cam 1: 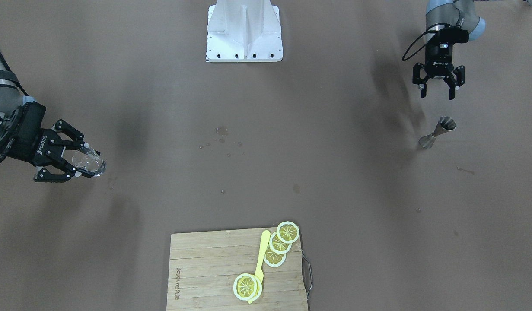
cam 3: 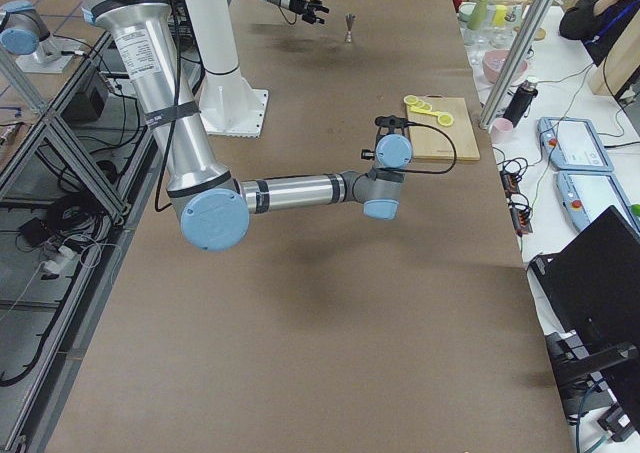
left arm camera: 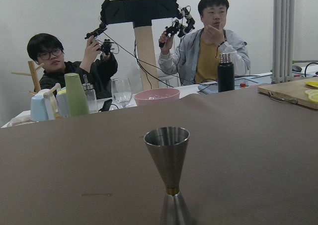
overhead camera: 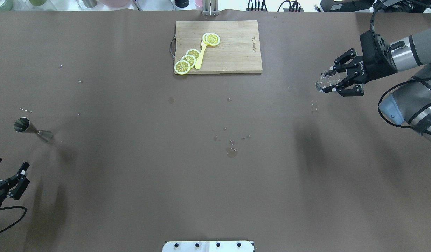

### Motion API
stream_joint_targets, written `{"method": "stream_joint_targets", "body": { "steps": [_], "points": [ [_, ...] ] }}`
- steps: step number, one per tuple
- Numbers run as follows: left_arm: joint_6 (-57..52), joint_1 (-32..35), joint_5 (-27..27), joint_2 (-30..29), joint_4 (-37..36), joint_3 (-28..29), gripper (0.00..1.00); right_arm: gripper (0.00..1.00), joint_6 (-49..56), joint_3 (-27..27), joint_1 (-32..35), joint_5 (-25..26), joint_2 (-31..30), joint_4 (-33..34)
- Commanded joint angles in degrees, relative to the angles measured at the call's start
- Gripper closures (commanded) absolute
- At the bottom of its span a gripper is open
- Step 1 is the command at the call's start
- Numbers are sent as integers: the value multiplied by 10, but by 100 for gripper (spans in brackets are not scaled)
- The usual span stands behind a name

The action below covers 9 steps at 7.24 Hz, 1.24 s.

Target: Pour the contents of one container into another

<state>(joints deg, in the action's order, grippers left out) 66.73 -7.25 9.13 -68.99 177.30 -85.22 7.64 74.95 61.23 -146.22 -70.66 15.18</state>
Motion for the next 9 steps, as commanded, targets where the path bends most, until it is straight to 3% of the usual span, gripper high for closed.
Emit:
{"method": "stream_joint_targets", "body": {
  "steps": [1,3,6,9],
  "points": [
    [0,64,53,-25,-6,10,16,100,0,15,2,3,1,18],
    [0,115,97,-57,-26,17,19,100,9,46,1,3,3,75],
    [0,157,140,-86,-69,29,21,100,9,51,0,15,5,89],
    [8,203,142,-135,-100,51,24,100,9,61,-15,46,4,93]
  ]
}}
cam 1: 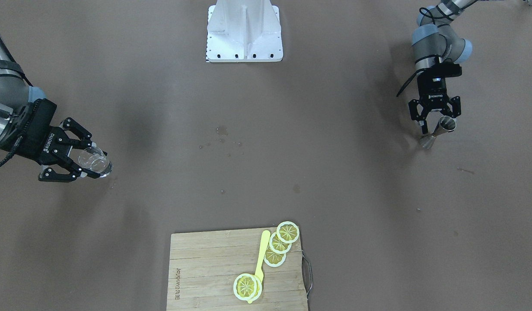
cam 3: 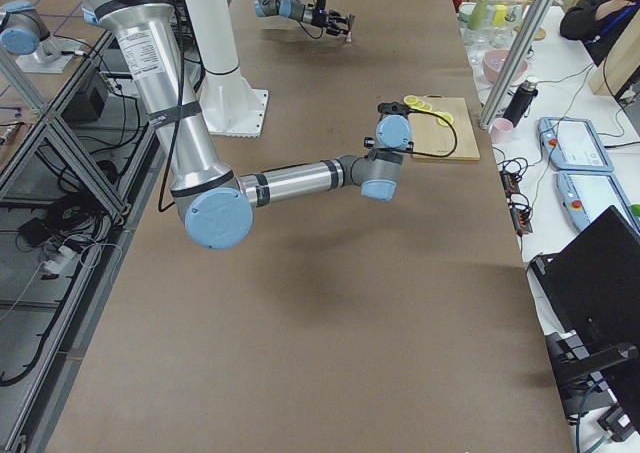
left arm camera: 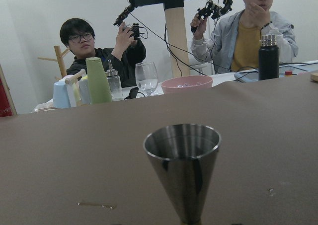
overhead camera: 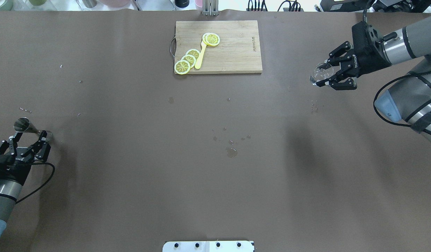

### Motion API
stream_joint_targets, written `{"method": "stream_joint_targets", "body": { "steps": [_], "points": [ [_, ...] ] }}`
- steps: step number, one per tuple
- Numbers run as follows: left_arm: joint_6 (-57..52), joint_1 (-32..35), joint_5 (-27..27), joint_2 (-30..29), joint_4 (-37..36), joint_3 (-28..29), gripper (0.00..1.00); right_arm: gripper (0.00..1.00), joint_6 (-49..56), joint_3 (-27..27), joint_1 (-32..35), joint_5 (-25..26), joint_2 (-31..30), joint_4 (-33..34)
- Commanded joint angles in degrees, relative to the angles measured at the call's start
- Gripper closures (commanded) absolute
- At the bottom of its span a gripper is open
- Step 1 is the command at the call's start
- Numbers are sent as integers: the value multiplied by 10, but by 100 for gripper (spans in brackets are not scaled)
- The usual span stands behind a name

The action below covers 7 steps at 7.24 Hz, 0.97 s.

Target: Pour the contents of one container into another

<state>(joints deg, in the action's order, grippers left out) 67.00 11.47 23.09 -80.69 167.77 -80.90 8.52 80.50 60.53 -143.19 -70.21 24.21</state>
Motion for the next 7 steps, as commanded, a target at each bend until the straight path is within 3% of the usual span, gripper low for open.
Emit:
{"method": "stream_joint_targets", "body": {
  "steps": [1,4,6,7],
  "points": [
    [21,15,1,-20,-5,8,30,100,0,28,-11,20,2,45],
    [26,17,2,-19,-6,11,50,100,1,69,-31,57,-4,78],
    [25,18,10,-20,-6,10,91,100,1,90,-34,62,-12,94],
    [24,19,11,-20,-6,4,100,100,1,113,-35,63,-12,126]
  ]
}}
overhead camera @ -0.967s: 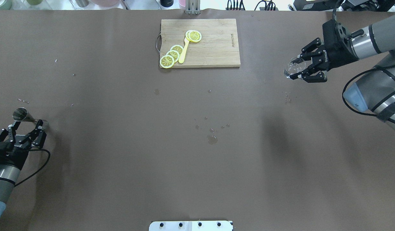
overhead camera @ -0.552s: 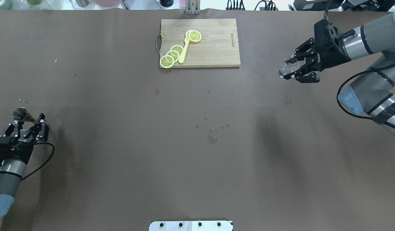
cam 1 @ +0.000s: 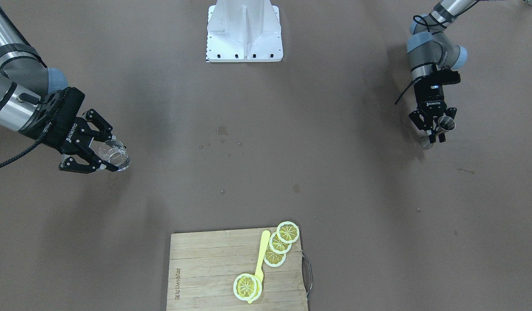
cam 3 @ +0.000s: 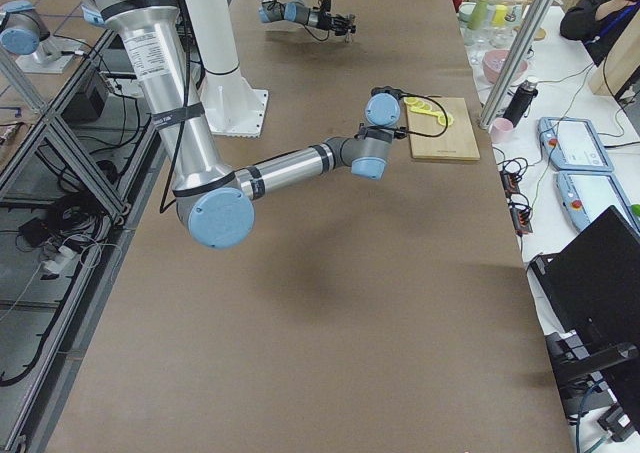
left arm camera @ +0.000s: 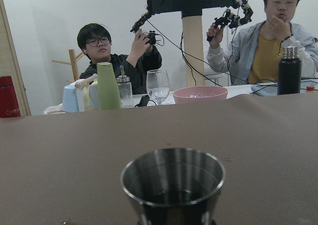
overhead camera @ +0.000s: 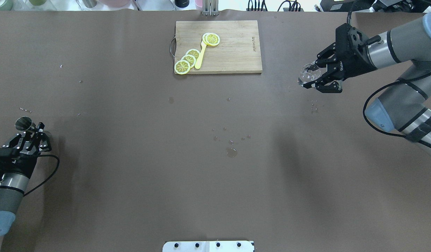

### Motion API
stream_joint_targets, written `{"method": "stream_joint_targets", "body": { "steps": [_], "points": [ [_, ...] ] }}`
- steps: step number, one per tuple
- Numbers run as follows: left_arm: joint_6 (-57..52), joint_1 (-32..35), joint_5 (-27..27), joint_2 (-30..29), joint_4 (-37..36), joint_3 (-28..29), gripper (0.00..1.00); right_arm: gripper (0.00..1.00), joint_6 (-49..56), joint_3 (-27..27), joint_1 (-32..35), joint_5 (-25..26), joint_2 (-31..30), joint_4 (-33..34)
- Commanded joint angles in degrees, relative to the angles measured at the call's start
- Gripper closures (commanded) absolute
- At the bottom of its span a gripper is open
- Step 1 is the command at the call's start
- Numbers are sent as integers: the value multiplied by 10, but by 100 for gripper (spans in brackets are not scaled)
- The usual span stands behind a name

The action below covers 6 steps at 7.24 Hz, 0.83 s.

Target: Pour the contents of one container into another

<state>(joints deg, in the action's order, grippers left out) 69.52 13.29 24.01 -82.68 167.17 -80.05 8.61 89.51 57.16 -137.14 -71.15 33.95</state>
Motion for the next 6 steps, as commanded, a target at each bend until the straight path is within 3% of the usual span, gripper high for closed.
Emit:
{"method": "stream_joint_targets", "body": {
  "steps": [1,3,5,6],
  "points": [
    [-4,1,2,-13,0,-10,100,100,0,36,-3,2,-3,50],
    [-29,1,15,-40,-1,-42,100,100,0,43,-8,4,-2,66],
    [-187,41,82,-92,18,-60,100,100,0,52,-6,4,-3,72],
    [-191,57,106,-119,17,-57,100,100,0,56,-6,6,-3,77]
  ]
}}
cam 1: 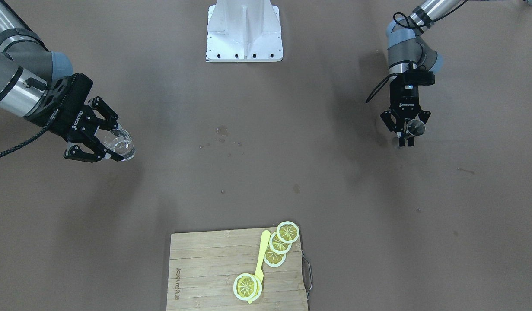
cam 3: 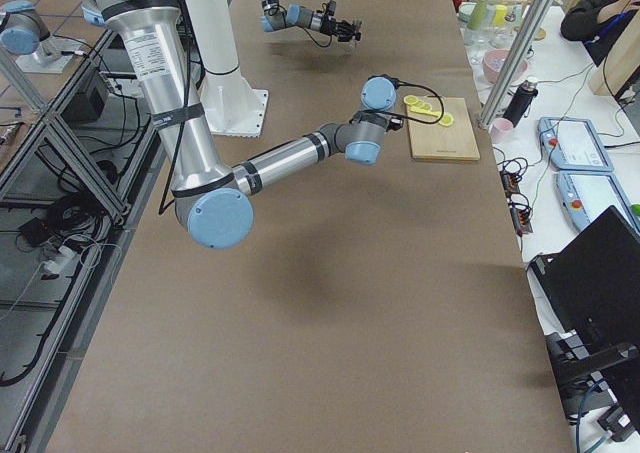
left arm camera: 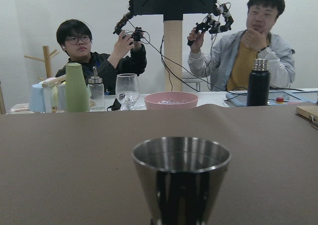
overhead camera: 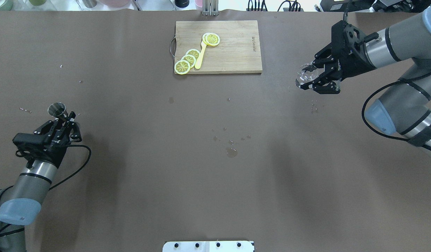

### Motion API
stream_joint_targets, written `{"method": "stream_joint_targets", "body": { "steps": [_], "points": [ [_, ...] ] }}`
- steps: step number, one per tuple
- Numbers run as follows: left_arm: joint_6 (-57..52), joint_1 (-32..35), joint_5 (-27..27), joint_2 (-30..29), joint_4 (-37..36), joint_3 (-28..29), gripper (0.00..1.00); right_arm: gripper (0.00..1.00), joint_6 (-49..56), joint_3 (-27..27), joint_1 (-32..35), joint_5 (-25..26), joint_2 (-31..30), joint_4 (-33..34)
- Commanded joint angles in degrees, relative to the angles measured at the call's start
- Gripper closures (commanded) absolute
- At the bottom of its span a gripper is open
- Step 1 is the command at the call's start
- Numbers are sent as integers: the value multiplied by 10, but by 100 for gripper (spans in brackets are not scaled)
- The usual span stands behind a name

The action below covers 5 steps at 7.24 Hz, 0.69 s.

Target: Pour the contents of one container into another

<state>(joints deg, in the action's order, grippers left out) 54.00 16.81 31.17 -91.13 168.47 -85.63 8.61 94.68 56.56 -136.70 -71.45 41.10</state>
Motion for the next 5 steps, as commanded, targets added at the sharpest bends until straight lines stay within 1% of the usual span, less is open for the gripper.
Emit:
{"method": "stream_joint_targets", "body": {
  "steps": [1,2,3,4,5],
  "points": [
    [-38,30,35,-52,1,0,100,100,0,12,5,2,-1,6],
    [-76,31,35,-86,0,13,100,100,-1,13,6,2,0,12],
    [-122,35,32,-142,2,50,100,100,0,21,9,1,-1,18],
    [-127,35,29,-194,1,79,100,100,0,22,11,1,0,20],
    [-128,37,31,-234,-2,88,100,100,0,21,10,3,0,25]
  ]
}}
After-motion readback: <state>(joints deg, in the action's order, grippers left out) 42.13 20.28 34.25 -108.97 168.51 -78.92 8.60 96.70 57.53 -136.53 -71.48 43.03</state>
